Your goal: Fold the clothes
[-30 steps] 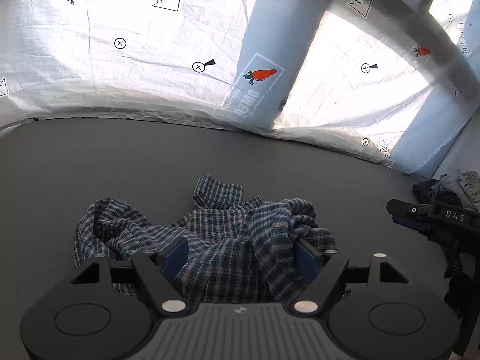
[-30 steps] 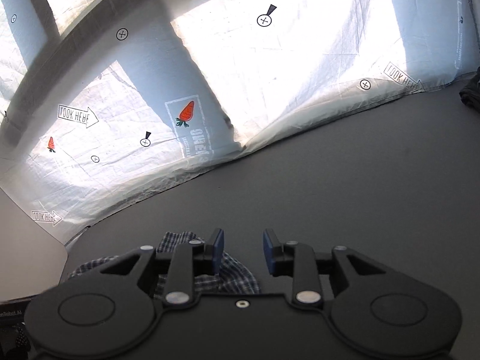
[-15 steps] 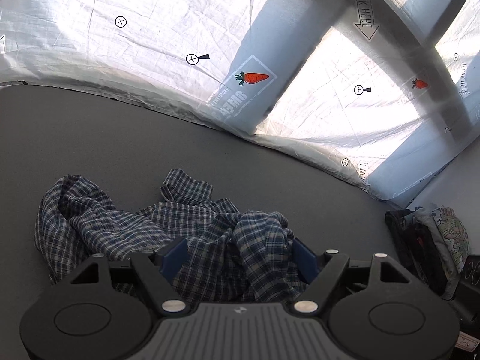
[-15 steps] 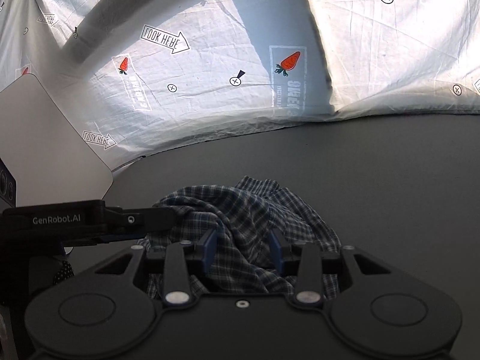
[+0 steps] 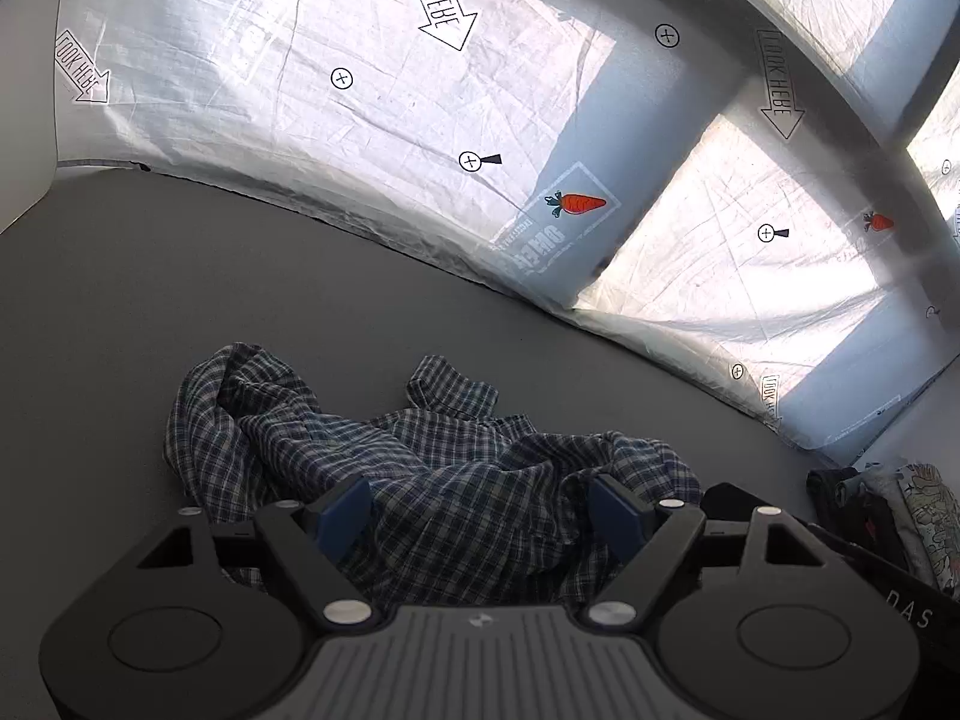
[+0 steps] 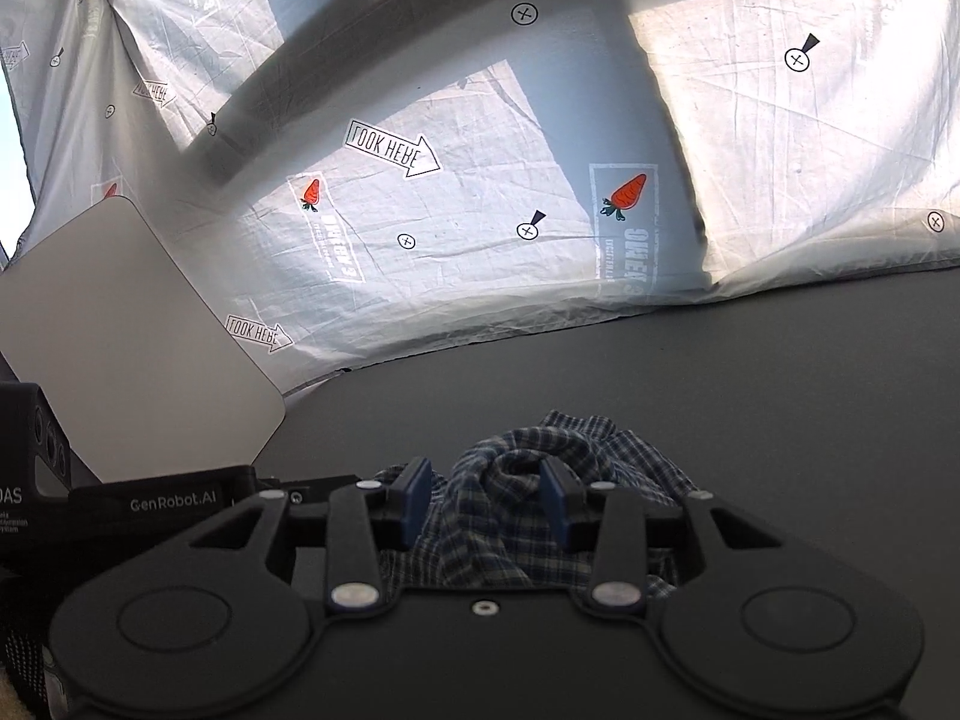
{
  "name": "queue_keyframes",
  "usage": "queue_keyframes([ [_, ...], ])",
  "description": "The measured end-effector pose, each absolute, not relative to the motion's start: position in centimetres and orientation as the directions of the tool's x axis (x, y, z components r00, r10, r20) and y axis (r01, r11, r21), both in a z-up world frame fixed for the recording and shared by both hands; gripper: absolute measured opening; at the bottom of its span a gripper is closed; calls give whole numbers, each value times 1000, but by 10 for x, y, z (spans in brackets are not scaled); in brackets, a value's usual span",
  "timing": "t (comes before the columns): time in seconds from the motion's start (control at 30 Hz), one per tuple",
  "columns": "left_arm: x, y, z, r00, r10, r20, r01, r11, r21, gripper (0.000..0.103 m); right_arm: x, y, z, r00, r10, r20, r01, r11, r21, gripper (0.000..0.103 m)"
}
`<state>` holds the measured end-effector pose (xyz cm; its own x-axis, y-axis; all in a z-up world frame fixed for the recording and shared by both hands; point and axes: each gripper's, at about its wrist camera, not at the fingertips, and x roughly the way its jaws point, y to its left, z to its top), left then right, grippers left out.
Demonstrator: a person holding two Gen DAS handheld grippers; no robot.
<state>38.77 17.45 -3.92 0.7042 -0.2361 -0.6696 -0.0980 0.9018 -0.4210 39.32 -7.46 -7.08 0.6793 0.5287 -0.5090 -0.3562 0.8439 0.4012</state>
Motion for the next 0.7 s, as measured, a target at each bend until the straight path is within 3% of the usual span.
queue_keyframes([
  [0.1, 377, 187, -43, 708, -206, -676, -138, 898, -419, 81, 394, -52, -84, 651, 443, -617, -347, 896, 276, 44],
  [0.17, 373, 192, -44, 708, -183, -682, -162, 898, -409, 81, 396, -48, -99, 641, 374, -670, -317, 924, 212, 38],
  [0.2, 371, 194, -45, 708, -170, -685, -174, 899, -403, 81, 394, -53, -103, 656, 329, -679, -300, 940, 165, 29],
  [0.23, 369, 196, -45, 708, -156, -689, -185, 900, -394, 81, 391, -58, -107, 673, 282, -683, -282, 953, 115, 12],
  [0.4, 364, 209, -54, 693, -121, -710, -232, 896, -380, 81, 381, -91, -127, 729, 45, -683, -174, 977, -121, 4],
  [0.53, 366, 214, -62, 670, -106, -735, -241, 905, -350, 81, 371, -144, -159, 624, -55, -779, -46, 993, -107, 4],
  [0.7, 386, 213, -65, 654, -101, -750, -182, 941, -286, 81, 357, -178, -155, 597, 39, -801, 24, 997, 67, 9],
])
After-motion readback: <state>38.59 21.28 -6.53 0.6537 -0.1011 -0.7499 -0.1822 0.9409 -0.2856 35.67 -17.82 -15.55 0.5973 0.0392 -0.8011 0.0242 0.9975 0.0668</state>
